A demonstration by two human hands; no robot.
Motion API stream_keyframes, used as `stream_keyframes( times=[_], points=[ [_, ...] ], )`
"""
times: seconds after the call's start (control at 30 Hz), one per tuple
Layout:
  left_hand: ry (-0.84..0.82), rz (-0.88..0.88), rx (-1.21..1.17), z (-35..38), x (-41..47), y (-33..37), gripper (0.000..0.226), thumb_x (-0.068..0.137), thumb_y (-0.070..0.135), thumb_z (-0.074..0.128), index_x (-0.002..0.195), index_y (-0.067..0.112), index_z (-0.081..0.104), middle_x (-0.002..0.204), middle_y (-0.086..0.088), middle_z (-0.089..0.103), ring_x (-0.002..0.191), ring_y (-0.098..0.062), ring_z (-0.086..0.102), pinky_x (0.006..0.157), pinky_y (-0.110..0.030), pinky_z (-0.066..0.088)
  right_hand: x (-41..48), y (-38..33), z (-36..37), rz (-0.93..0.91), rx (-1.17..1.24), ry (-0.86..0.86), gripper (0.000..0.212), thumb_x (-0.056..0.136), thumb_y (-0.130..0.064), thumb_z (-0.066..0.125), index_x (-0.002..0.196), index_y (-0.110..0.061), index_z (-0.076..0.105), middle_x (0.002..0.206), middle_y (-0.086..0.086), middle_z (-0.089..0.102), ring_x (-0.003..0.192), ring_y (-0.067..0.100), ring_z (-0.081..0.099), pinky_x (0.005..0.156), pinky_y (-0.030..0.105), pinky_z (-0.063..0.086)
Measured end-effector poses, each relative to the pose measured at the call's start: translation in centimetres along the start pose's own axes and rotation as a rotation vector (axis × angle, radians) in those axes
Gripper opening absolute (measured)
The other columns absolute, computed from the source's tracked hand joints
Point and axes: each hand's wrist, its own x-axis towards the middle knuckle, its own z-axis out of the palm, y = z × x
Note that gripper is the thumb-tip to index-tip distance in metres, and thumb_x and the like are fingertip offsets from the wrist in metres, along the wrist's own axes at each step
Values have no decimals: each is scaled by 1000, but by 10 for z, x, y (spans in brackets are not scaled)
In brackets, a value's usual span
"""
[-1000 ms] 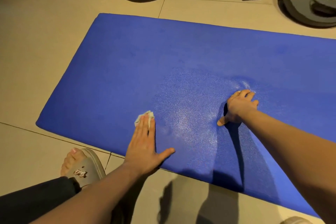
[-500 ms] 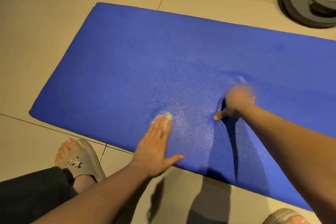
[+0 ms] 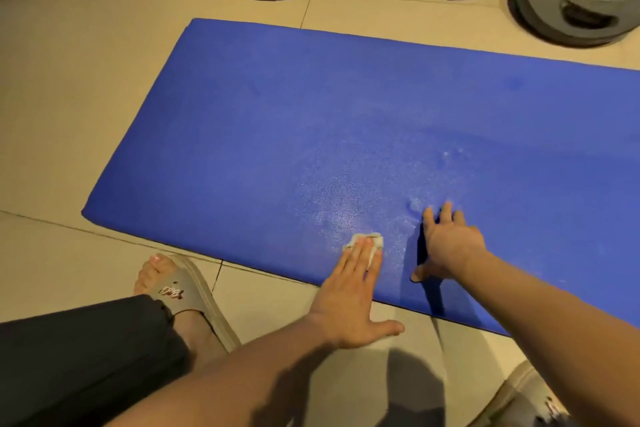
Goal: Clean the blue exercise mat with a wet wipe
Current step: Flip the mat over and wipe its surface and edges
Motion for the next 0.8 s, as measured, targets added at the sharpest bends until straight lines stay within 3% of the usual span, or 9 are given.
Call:
stream_keyframes(
  times=[0.1,0.23,0.3,0.43,0.63,0.7,0.8],
  points=[
    [13,-47,91,-3,-25,-41,120,87,84,40,160,9,-16,167,-6,-27,154,-25,-25,127,-48,7,-2,-4,-1,7,25,3,152,60,-85,72,159,-8,-14,166,24,-11,153,44,3,115,52,37],
    [84,-425,69,-22,-55,-107,120,85,90,28,159,10,-22,167,-5,-29,154,-24,-26,128,-47,3,0,-16,-2,44,3,30,153,60,-84,73,158,-2,-11,165,28,-6,152,48,6,113,50,40],
    [62,-478,36,-27,-54,-112,123,82,93,27,158,10,-24,166,-5,-31,153,-22,-29,128,-46,2,1,-19,-2,53,11,33,154,60,-83,75,158,-1,-10,164,29,-5,152,49,7,112,48,41],
    [62,-408,-48,-17,-33,-60,129,79,93,36,160,9,-18,167,-6,-29,153,-25,-29,128,-48,0,0,-22,-4,75,33,45,155,57,-78,81,158,1,-6,164,30,-1,150,51,11,112,48,40],
    [-28,-29,-52,4,-21,9,128,82,83,52,161,7,-14,167,-7,-28,153,-25,-27,127,-50,5,0,-25,-3,91,70,50,156,56,-76,83,158,2,-5,164,30,0,150,50,10,111,47,41],
    [-1,-47,27,1,-23,-10,126,83,84,49,160,8,-16,167,-6,-27,154,-25,-25,127,-49,7,-1,-24,-4,81,73,54,156,56,-76,83,158,2,-6,164,30,-1,151,50,10,111,47,41],
    [42,-313,22,-12,-26,-60,125,82,90,37,159,11,-21,166,-3,-31,154,-23,-26,128,-45,2,-1,-24,-4,76,76,49,155,58,-75,83,158,2,-7,164,30,-1,151,51,9,110,48,42]
  ],
)
